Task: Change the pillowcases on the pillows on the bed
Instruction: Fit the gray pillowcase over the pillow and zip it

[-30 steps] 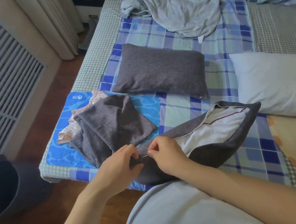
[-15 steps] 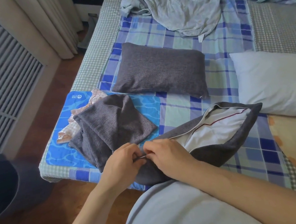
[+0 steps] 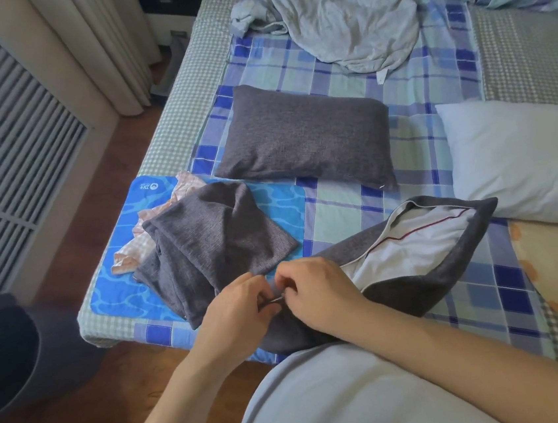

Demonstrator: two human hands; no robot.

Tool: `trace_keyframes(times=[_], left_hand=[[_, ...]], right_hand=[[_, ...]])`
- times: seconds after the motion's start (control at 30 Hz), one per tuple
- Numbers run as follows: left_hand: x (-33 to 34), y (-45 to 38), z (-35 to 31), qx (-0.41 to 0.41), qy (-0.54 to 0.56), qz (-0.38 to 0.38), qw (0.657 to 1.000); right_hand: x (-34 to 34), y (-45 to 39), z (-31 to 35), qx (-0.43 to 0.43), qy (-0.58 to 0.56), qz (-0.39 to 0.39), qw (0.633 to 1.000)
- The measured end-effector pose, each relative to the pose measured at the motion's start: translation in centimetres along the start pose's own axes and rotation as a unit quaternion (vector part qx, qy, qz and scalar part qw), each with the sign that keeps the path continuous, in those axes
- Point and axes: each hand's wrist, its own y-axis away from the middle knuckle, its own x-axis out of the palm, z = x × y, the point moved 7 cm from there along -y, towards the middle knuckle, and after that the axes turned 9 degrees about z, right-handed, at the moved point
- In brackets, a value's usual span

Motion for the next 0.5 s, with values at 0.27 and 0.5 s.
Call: trace_keyframes(times=[0.27,0.5], left_hand=[[0.4,0.5,-0.3,-0.004,-0.002,-0.014,1.000],[0.4,1.3,0.1,-0.001,0.045,-0.050,0.998]], right_hand=[[1.6,-0.6,0.4,0.069,-0.064,0.020,0.995],[2.0,-0.3,1.8,0.008,-0.064,0.017,0.998]])
